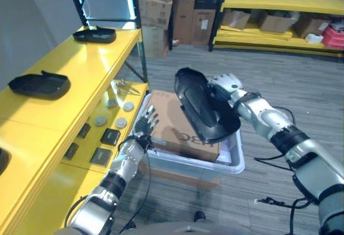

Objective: Move parts from the plastic box to the shelf.

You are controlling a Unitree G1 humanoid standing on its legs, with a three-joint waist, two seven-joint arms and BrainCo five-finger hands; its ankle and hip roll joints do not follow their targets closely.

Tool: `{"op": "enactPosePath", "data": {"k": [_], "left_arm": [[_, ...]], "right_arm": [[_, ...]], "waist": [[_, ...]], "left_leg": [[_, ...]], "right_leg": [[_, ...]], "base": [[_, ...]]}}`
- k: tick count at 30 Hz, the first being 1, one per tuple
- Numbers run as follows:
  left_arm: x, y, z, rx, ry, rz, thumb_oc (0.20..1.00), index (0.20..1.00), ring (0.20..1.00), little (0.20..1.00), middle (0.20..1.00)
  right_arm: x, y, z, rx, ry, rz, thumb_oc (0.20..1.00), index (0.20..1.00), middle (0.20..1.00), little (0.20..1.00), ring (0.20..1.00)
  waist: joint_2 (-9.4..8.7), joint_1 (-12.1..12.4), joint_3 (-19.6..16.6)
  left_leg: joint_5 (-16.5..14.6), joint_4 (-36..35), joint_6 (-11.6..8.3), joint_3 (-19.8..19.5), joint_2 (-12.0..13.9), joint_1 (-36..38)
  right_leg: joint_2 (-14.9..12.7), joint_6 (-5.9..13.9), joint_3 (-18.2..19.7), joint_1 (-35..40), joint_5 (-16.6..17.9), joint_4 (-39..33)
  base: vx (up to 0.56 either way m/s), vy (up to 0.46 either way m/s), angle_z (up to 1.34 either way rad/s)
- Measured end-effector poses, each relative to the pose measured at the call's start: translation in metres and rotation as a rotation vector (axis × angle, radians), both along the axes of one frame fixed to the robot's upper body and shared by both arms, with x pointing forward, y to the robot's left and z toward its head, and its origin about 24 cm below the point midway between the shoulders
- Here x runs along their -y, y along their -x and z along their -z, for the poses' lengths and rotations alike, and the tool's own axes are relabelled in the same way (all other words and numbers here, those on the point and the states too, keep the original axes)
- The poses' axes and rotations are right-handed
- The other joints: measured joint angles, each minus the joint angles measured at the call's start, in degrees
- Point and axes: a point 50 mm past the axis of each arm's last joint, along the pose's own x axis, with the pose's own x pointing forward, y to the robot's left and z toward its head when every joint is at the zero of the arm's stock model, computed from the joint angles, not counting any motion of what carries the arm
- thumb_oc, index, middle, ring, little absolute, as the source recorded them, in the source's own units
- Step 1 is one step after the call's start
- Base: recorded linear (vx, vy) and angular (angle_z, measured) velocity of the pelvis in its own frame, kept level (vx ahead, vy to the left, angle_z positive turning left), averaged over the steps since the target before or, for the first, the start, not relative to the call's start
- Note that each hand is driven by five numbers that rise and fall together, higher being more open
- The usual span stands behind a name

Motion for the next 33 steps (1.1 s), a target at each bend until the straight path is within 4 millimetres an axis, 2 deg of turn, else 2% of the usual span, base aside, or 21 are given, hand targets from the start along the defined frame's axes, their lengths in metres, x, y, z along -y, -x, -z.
{"op": "enactPosePath", "data": {"k": [4, 12, 17, 22, 23, 24, 25, 27, 29, 33], "left_arm": [[0.008, 0.005, 0.015, -0.085, 0.019, 0.006, 1.0, 1.0, 1.0, 1.0, 1.0], [0.017, 0.007, 0.013, -0.096, 0.06, 0.018, 1.0, 1.0, 1.0, 1.0, 1.0], [0.016, 0.005, 0.011, -0.091, 0.071, 0.022, 1.0, 1.0, 1.0, 1.0, 1.0], [0.017, 0.004, 0.009, -0.094, 0.099, 0.017, 1.0, 1.0, 1.0, 1.0, 1.0], [0.017, 0.004, 0.009, -0.095, 0.105, 0.016, 0.749, 0.749, 0.749, 0.749, 0.749], [0.016, 0.004, 0.009, -0.096, 0.107, 0.014, 0.238, 0.238, 0.238, 0.238, 0.238], [0.013, 0.003, 0.007, -0.08, 0.098, 0.017, 0.2, 0.2, 0.2, 0.2, 0.2], [0.011, 0.001, 0.004, -0.063, 0.096, 0.018, 0.2, 0.2, 0.2, 0.2, 0.2], [0.009, 0.0, -0.002, -0.022, 0.08, 0.029, 0.2, 0.2, 0.2, 0.2, 0.2], [0.003, -0.003, -0.006, 0.021, 0.018, 0.027, 0.2, 0.2, 0.2, 0.2, 0.2]], "right_arm": [[-0.012, 0.002, -0.001, 0.004, 0.01, -0.055, 0.2, 0.2, 0.2, 0.2, 0.2], [-0.033, 0.008, 0.001, 0.005, 0.013, -0.135, 0.2, 0.2, 0.2, 0.2, 0.2], [-0.053, 0.012, 0.003, 0.0, -0.022, -0.2, 0.2, 0.2, 0.2, 0.2, 0.2], [-0.078, 0.024, 0.002, 0.004, -0.065, -0.294, 0.2, 0.2, 0.2, 0.2, 0.2], [-0.078, 0.026, 0.002, 0.003, -0.069, -0.295, 0.2, 0.2, 0.2, 0.2, 0.2], [-0.078, 0.026, 0.003, -0.003, -0.074, -0.295, 0.2, 0.2, 0.2, 0.2, 0.2], [-0.079, 0.027, 0.004, -0.02, -0.069, -0.295, 0.2, 0.2, 0.2, 0.2, 0.2], [-0.079, 0.027, 0.005, -0.028, -0.069, -0.294, 0.2, 0.2, 0.2, 0.2, 0.2], [-0.075, 0.032, 0.005, -0.046, -0.142, -0.289, 0.2, 0.2, 0.2, 0.2, 0.2], [-0.066, 0.036, 0.019, -0.112, -0.237, -0.247, 0.2, 0.2, 0.2, 0.2, 0.2]], "waist": [[0.54, -0.6, -0.4], [0.78, -0.5, -0.5], [0.85, -0.3, -0.6], [0.85, -0.4, -0.6], [0.85, -0.4, -0.6], [0.84, -0.4, -0.6], [0.85, -0.2, -0.6], [0.84, -0.1, -0.6], [0.82, 0.4, -0.6], [0.81, 0.7, -0.5]], "left_leg": [[-0.1, 0.0, -0.23, 1.2, 0.8, 0.0], [0.2, 0.3, -0.69, 1.1, 0.8, 0.0], [0.2, 0.3, -0.69, 0.8, 0.8, 0.2], [0.2, 0.3, -0.69, 0.4, 0.7, 0.2], [0.2, 0.3, -0.69, 0.1, 0.7, 0.2], [0.2, 0.2, -0.71, -0.2, 0.7, 0.3], [0.2, 0.1, -0.69, -0.2, 0.7, 0.4], [0.2, 0.0, -0.65, -0.2, 0.7, 0.3], [0.0, 0.0, -0.44, -0.3, 0.7, 0.3], [0.0, 0.0, -0.44, -0.3, 0.6, 0.4]], "right_leg": [[0.7, -0.37, 0.8, -0.5, 0.0, 0.0], [1.0, -0.8, 0.7, -0.4, 0.4, 0.0], [1.0, -0.74, -0.1, 0.2, 0.3, 0.0], [0.7, -0.72, -0.3, 0.3, 0.2, 0.0], [0.7, -0.66, -0.5, 0.6, 0.2, 0.0], [0.7, -0.61, -0.7, 0.8, 0.2, 0.0], [0.6, -0.58, -0.7, 0.9, 0.0, 0.0], [0.6, -0.57, -0.7, 0.9, 0.0, 0.0], [0.6, -0.56, -0.7, 0.9, 0.0, 0.0], [0.6, -0.57, -0.8, 0.9, 0.0, 0.0]], "base": [[0.0, -0.04, -0.11], [0.0, -0.011, 0.0], [0.0, -0.005, 0.06], [0.0, -0.001, 0.02], [0.0, -0.003, 0.12], [0.0, -0.001, 0.11], [0.0, 0.002, 0.05], [0.0, 0.0, 0.0], [0.0, 0.0, 0.0], [0.0, 0.0, 0.0]]}}
